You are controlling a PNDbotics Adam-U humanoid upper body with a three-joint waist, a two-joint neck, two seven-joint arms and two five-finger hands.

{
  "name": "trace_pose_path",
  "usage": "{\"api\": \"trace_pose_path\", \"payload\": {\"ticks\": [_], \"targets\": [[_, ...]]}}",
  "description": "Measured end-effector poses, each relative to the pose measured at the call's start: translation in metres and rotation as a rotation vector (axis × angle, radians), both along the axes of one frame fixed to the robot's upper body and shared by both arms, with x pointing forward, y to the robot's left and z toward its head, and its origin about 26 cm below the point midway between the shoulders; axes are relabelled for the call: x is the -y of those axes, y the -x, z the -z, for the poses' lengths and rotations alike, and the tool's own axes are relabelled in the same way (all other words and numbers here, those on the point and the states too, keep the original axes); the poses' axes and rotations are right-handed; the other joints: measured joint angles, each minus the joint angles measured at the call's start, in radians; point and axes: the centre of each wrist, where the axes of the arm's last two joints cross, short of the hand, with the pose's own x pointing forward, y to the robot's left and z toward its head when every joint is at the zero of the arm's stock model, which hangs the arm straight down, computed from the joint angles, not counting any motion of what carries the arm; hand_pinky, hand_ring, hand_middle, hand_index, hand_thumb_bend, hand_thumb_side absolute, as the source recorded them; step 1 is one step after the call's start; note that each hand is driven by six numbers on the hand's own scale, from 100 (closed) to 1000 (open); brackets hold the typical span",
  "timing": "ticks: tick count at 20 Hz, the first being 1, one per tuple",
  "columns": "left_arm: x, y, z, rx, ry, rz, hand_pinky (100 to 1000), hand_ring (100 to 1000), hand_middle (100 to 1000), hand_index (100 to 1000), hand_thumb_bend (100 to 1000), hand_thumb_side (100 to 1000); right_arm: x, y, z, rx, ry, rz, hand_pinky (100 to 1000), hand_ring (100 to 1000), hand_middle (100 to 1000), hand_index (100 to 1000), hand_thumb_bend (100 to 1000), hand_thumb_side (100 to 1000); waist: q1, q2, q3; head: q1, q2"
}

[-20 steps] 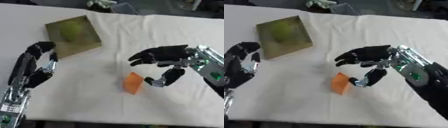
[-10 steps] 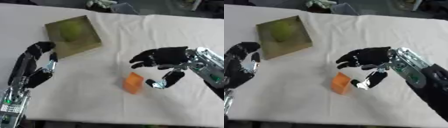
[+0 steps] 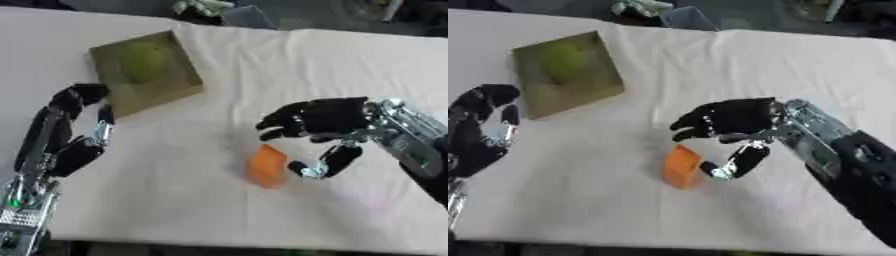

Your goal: Pick up objects on the table and place them in the box.

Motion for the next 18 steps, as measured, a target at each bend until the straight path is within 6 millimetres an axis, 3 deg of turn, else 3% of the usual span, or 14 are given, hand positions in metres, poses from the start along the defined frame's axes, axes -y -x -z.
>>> {"api": "trace_pose_path", "payload": {"ticks": [13, 18], "targets": [[0.001, 0.0, 0.0, 0.001, -0.002, 0.006, 868, 790, 686, 772, 129, 306, -0.01, -0.001, 0.011, -0.01, 0.001, -0.016, 957, 1000, 1000, 1000, 100, 620, 0.003, 0.004, 0.007, -0.007, 0.0], [0.001, 0.0, 0.0, 0.001, -0.003, 0.007, 868, 790, 687, 772, 130, 307, -0.009, -0.002, 0.019, -0.022, 0.01, -0.007, 953, 1000, 989, 1000, 100, 672, 0.003, 0.006, 0.008, -0.007, 0.0]]}}
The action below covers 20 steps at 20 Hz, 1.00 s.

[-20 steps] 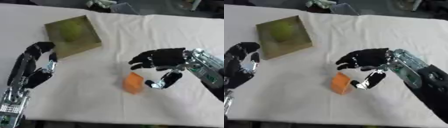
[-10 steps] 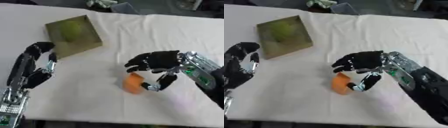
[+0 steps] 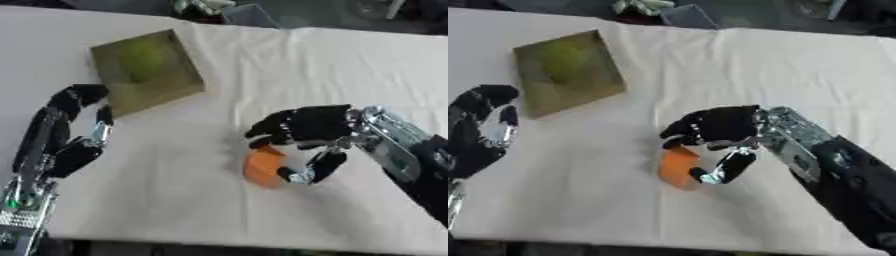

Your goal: Pick up objects on the table and place them in the box.

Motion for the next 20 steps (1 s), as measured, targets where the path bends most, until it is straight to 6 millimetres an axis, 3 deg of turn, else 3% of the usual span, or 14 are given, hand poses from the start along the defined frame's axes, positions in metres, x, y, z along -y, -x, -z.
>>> {"api": "trace_pose_path", "payload": {"ticks": [5, 8, 9, 10, 11, 16, 20], "targets": [[0.0, 0.0, 0.0, -0.002, -0.001, 0.001, 867, 789, 687, 772, 129, 308, -0.0004, -0.0013, 0.0032, 0.001, 0.013, 0.007, 948, 993, 982, 1000, 100, 647, 0.001, 0.0, 0.002, -0.001, 0.0], [0.0, 0.0, 0.0, -0.002, -0.001, 0.001, 867, 789, 688, 772, 130, 308, -0.0011, -0.0015, 0.0036, 0.004, 0.019, 0.009, 940, 976, 973, 1000, 100, 554, 0.001, 0.0, 0.002, -0.001, 0.0], [0.0, 0.0, 0.0, -0.002, -0.001, 0.001, 867, 789, 688, 772, 130, 308, -0.0018, -0.0015, 0.0037, 0.005, 0.02, 0.008, 936, 966, 965, 988, 100, 432, 0.001, 0.0, 0.003, -0.001, 0.0], [0.0, 0.0, 0.0, -0.002, -0.001, 0.001, 867, 789, 688, 772, 130, 308, -0.0027, -0.0015, 0.0038, 0.005, 0.02, 0.009, 936, 966, 965, 988, 100, 432, 0.001, 0.0, 0.003, -0.001, 0.0], [0.0, 0.0, 0.0, -0.002, -0.001, 0.002, 866, 789, 688, 772, 130, 308, -0.0032, -0.0017, 0.0037, 0.005, 0.02, 0.01, 931, 956, 957, 960, 100, 310, 0.001, 0.0, 0.003, -0.001, 0.0], [0.0001, 0.0, 0.0, -0.002, -0.001, 0.002, 866, 788, 688, 772, 129, 308, -0.0029, -0.0031, 0.0018, 0.005, 0.014, 0.02, 915, 933, 937, 843, 100, 296, 0.002, 0.0, 0.001, -0.002, 0.0], [0.0001, 0.0, 0.0, -0.001, -0.001, 0.002, 864, 788, 689, 772, 129, 308, -0.0027, -0.0046, -0.0036, 0.007, -0.022, 0.015, 906, 919, 911, 693, 100, 260, 0.003, 0.0, -0.002, -0.001, 0.0]]}}
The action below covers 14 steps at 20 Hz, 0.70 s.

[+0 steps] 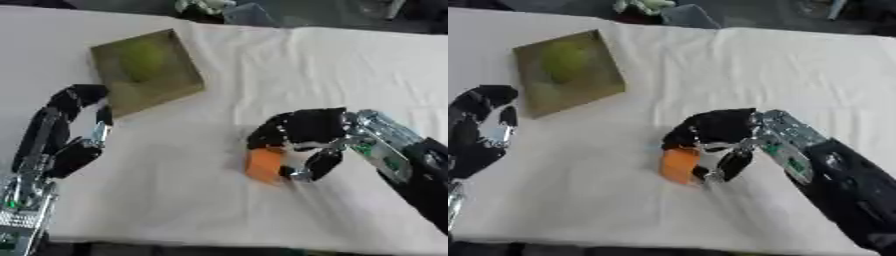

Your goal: Pick up objects on the table and place them in the box.

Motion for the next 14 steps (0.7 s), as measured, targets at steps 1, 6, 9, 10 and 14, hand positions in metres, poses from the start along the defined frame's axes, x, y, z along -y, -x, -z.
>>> {"api": "trace_pose_path", "payload": {"ticks": [1, 6, 9, 10, 14], "targets": [[0.0, 0.0, 0.0, 0.0, 0.0, 0.0, 864, 788, 689, 772, 129, 307, 0.0, 0.0, -0.002, -0.002, -0.014, -0.001, 906, 918, 907, 675, 100, 254, 0.0, 0.0, 0.0, 0.0, 0.0], [0.0, 0.0, 0.0, 0.0, 0.0, 0.0, 863, 787, 689, 772, 129, 307, 0.0, -0.003, -0.024, -0.014, -0.103, 0.002, 905, 914, 890, 633, 100, 227, 0.001, 0.0, -0.003, 0.001, 0.0], [0.0, 0.0, 0.0, 0.0, 0.0, 0.0, 863, 787, 689, 772, 129, 307, -0.002, -0.004, -0.049, -0.014, -0.165, 0.002, 904, 912, 884, 633, 100, 219, 0.003, -0.001, -0.007, 0.002, 0.0], [0.0, 0.0, 0.0, 0.0, 0.0, 0.0, 862, 786, 689, 772, 128, 307, -0.003, -0.004, -0.059, -0.012, -0.185, -0.001, 903, 911, 882, 633, 100, 217, 0.003, -0.001, -0.007, 0.002, 0.0], [0.0, 0.0, 0.0, 0.0, 0.0, 0.0, 862, 786, 690, 772, 128, 306, -0.01, -0.005, -0.097, 0.005, -0.245, -0.014, 904, 913, 887, 655, 100, 215, 0.006, -0.003, -0.008, 0.002, 0.0]]}}
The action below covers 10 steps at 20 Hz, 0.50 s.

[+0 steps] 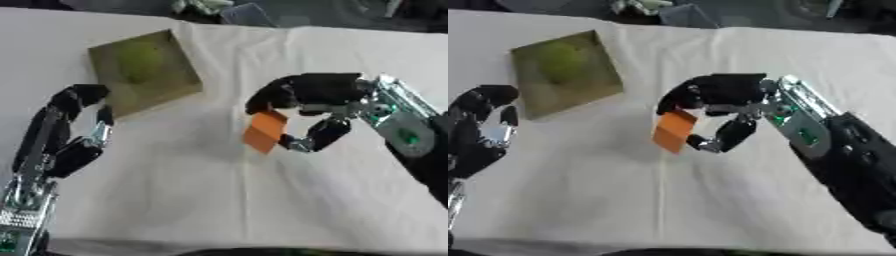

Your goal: Pick up objects on the table and place them in the box.

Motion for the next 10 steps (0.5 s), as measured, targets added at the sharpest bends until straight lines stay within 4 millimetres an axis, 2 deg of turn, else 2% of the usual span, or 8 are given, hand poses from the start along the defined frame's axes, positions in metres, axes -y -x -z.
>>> {"api": "trace_pose_path", "payload": {"ticks": [5, 10], "targets": [[0.0, 0.0, 0.0, 0.0, 0.001, 0.0, 860, 785, 690, 772, 127, 306, -0.015, -0.011, -0.037, 0.051, -0.032, 0.01, 905, 916, 897, 663, 100, 218, 0.008, 0.0, 0.002, -0.002, 0.0], [0.001, 0.0, 0.0, 0.002, 0.003, 0.005, 854, 782, 688, 772, 121, 309, -0.038, -0.034, -0.052, 0.083, -0.061, 0.069, 906, 919, 900, 672, 100, 210, 0.019, 0.001, 0.015, -0.012, 0.0]]}}
